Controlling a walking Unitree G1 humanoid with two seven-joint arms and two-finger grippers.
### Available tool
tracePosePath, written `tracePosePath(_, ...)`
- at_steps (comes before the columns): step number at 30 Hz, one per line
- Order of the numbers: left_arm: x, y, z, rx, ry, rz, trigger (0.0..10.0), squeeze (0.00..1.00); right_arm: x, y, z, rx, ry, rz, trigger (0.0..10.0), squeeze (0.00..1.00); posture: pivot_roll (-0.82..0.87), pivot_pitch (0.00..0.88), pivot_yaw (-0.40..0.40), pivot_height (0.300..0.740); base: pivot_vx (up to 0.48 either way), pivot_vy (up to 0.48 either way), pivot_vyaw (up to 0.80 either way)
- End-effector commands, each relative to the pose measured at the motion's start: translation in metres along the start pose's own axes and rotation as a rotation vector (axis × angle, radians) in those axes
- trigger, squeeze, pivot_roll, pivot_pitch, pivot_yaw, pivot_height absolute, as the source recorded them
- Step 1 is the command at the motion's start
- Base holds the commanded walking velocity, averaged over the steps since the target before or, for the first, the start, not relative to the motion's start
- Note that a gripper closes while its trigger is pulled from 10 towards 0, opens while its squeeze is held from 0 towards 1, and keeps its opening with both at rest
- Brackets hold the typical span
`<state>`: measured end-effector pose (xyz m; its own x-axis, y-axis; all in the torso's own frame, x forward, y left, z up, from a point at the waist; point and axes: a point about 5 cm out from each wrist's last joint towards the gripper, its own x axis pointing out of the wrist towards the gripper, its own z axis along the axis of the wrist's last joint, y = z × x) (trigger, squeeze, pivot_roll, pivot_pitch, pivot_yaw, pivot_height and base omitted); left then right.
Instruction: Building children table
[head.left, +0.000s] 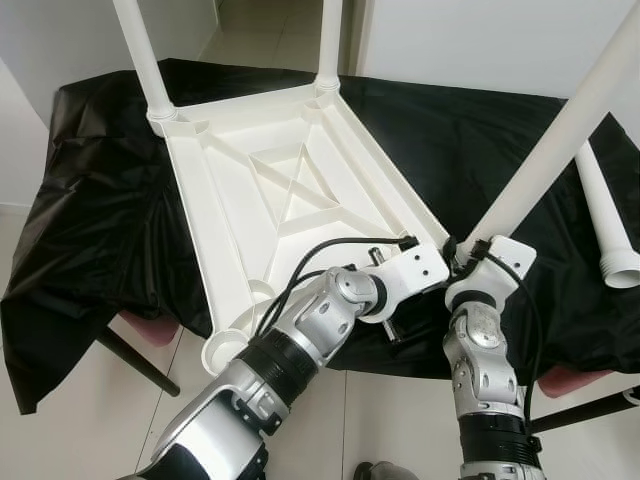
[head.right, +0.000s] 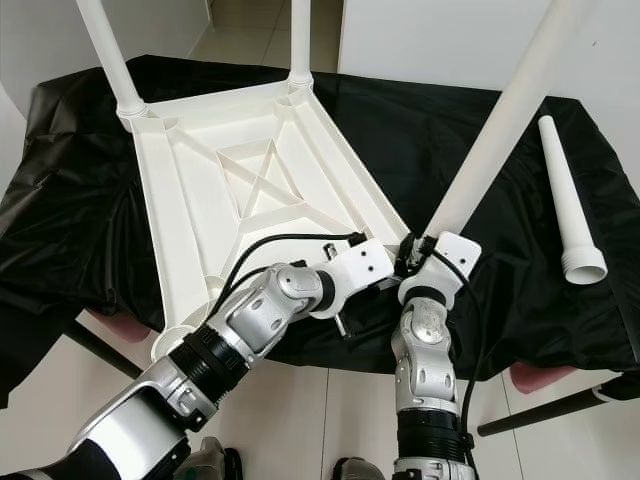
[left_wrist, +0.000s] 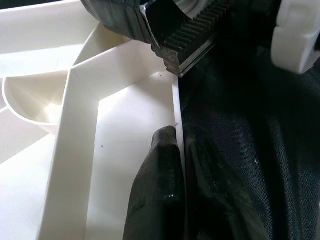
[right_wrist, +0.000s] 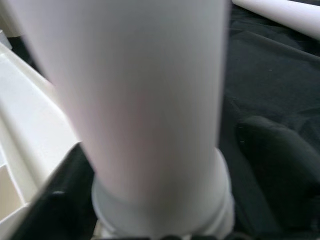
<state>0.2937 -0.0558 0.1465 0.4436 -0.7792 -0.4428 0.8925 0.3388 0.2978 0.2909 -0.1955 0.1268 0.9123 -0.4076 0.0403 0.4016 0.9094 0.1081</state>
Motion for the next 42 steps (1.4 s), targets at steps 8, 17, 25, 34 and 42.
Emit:
tracePosePath(8,0.002,0.0,0.008,-0.015,-0.017,0.062,10.0,0.0,0.014,-0.02,0.013,0.06,-0.033,0.128,10.0,1.0,-0.03,0.06,0.004,0.74,0.0,0.0,0.0)
tracePosePath(17,0.003,-0.002,0.008,-0.009,-0.019,0.056,10.0,0.0,0.022,-0.018,0.021,-0.054,-0.029,0.629,10.0,0.0,-0.03,0.049,0.009,0.74,0.0,0.0,0.0)
tracePosePath(25,0.003,-0.001,0.009,-0.002,-0.02,0.052,10.0,0.0,0.03,-0.031,0.017,-0.125,0.032,0.816,10.0,0.0,-0.03,0.042,0.017,0.74,0.0,0.0,0.0)
tracePosePath(34,0.002,-0.004,0.009,0.001,-0.019,0.046,10.0,0.0,0.039,-0.048,-0.005,-0.198,0.166,0.914,10.0,0.0,-0.02,0.041,0.023,0.74,0.0,0.0,0.0)
tracePosePath(42,0.002,-0.005,0.008,0.005,-0.015,0.041,10.0,0.0,0.044,-0.054,-0.019,-0.239,0.221,0.89,8.5,0.0,-0.01,0.032,0.027,0.74,0.0,0.0,0.0)
